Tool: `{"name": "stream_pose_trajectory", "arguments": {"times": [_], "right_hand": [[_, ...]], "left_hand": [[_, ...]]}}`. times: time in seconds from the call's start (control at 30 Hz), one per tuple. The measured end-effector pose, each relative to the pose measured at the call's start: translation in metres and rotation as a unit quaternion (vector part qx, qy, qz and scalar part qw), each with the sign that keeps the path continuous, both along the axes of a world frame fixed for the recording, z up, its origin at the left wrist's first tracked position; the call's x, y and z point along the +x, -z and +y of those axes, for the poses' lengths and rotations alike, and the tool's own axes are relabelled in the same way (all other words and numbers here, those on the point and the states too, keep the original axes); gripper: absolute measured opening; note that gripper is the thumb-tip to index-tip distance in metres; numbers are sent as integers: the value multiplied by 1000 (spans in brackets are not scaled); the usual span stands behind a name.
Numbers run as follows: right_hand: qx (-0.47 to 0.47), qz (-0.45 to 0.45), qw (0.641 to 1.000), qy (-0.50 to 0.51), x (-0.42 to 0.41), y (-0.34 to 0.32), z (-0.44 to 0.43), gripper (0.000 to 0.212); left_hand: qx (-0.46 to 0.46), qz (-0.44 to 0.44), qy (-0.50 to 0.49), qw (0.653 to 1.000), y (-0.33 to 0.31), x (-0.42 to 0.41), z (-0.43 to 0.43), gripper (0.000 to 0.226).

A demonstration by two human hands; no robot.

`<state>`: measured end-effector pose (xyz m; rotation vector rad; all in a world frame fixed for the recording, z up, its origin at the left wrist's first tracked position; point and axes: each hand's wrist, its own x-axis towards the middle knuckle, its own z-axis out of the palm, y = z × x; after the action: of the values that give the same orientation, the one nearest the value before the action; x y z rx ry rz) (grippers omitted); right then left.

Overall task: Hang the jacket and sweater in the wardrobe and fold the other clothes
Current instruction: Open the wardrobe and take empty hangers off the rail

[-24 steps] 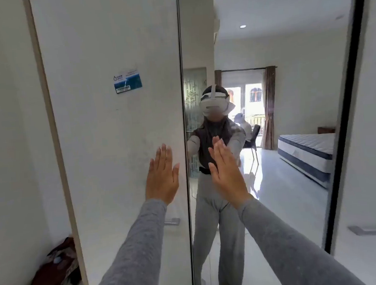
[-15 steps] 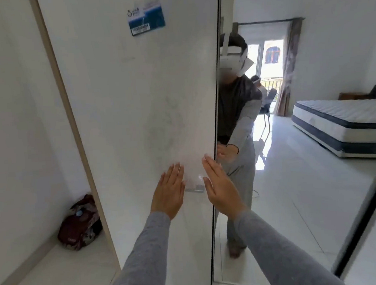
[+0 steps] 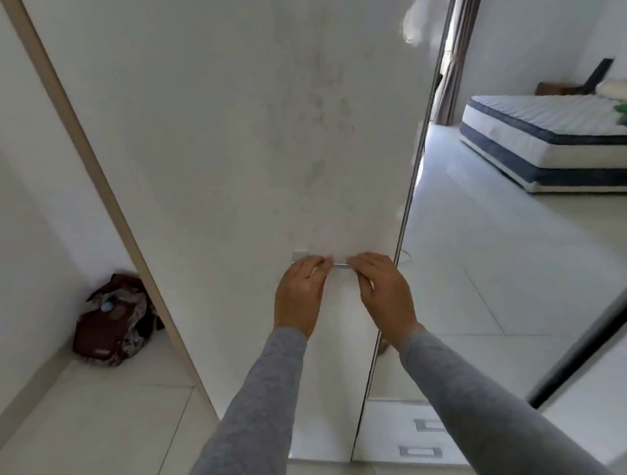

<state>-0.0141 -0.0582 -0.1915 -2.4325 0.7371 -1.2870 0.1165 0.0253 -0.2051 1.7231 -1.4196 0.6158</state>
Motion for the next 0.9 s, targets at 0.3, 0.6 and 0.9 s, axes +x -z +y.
{"name": "stream_pose_trajectory", "arguments": {"times": [0.3, 0.6, 0.9], "right_hand": [[73, 95, 990, 70, -1, -24, 18, 32], [-2, 78, 996, 45, -32, -22, 74, 37], [-134, 26, 979, -152, -101, 0, 129, 32]], "left_hand": [[18, 113, -4, 993, -23, -10, 9, 13], [62, 179, -40, 981, -24, -40, 56, 17], [106, 215, -109, 965, -25, -91, 143, 36]]}}
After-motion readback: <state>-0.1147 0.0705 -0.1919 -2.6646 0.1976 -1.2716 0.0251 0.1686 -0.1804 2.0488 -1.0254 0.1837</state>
